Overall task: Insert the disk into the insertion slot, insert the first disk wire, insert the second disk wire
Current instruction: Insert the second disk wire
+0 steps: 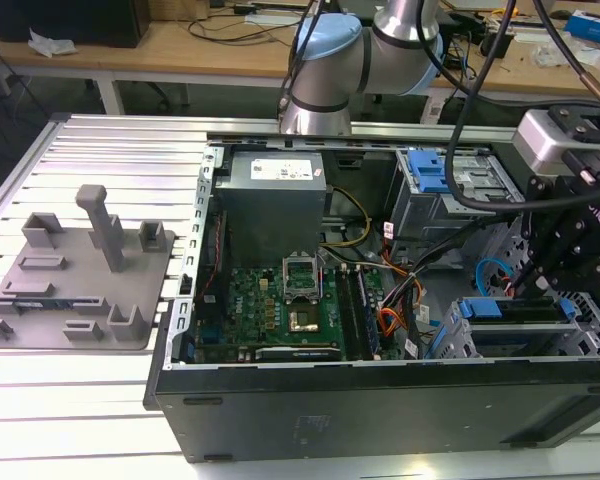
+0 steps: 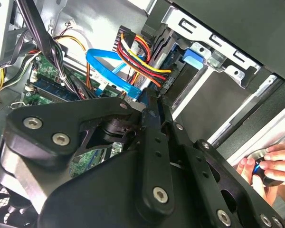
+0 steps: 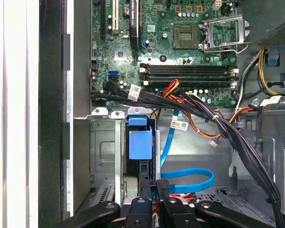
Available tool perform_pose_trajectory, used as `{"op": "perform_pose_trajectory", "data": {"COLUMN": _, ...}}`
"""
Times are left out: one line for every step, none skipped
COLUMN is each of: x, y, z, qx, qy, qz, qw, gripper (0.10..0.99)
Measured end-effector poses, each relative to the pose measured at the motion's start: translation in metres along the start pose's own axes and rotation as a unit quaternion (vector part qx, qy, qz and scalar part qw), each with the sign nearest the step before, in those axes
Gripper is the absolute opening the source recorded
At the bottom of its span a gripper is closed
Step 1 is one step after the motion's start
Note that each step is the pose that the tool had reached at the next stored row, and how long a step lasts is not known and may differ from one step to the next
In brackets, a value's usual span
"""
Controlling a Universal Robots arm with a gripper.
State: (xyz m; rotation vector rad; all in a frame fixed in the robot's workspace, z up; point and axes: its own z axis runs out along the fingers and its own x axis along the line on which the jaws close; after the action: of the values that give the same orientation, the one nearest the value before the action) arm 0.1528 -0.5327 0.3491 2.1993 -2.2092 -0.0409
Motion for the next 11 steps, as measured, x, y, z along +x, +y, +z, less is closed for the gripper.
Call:
{"op": "perform_pose_trajectory", "data": {"x": 0.0003, "y": 0.0, "z": 0.0001, "qx": 0.0, "qy": 0.0, "qz": 0.0, "qw": 1.0, "gripper": 0.161}}
{"op": "perform_pose_trajectory", "data": {"x": 0.0006, "y": 0.0, "z": 0.0001, "qx": 0.0, "qy": 0.0, "qz": 0.0, "qw": 1.0, "gripper": 0.161}}
{"op": "perform_pose_trajectory", "data": {"x": 0.0014, "y": 0.0, "z": 0.0003, "qx": 0.0, "qy": 0.0, "qz": 0.0, "qw": 1.0, "gripper": 0.161}}
{"op": "perform_pose_trajectory", "data": {"x": 0.0019, "y": 0.0, "z": 0.0003, "qx": 0.0, "qy": 0.0, "qz": 0.0, "qw": 1.0, "gripper": 0.161}}
{"op": "perform_pose_trajectory", "data": {"x": 0.0025, "y": 0.0, "z": 0.0005, "qx": 0.0, "qy": 0.0, "qz": 0.0, "qw": 1.0, "gripper": 0.161}}
{"op": "perform_pose_trajectory", "data": {"x": 0.0026, "y": 0.0, "z": 0.0006, "qx": 0.0, "qy": 0.0, "qz": 0.0, "qw": 1.0, "gripper": 0.161}}
{"op": "perform_pose_trajectory", "data": {"x": 0.0027, "y": 0.0, "z": 0.0007, "qx": 0.0, "qy": -0.0001, "qz": 0.0, "qw": 1.0, "gripper": 0.161}}
{"op": "perform_pose_trajectory", "data": {"x": 0.0028, "y": -0.0001, "z": 0.0008, "qx": 0.0, "qy": -0.0001, "qz": 0.0, "qw": 1.0, "gripper": 0.161}}
{"op": "perform_pose_trajectory", "data": {"x": 0.0028, "y": -0.0003, "z": 0.0009, "qx": 0.0, "qy": 0.0, "qz": 0.0, "qw": 1.0, "gripper": 0.161}}
{"op": "perform_pose_trajectory", "data": {"x": 0.0028, "y": -0.0008, "z": 0.001, "qx": 0.0, "qy": 0.0001, "qz": 0.0, "qw": 1.0, "gripper": 0.161}}
{"op": "perform_pose_trajectory", "data": {"x": 0.0029, "y": -0.001, "z": 0.0011, "qx": 0.0, "qy": 0.0001, "qz": 0.0, "qw": 1.0, "gripper": 0.161}}
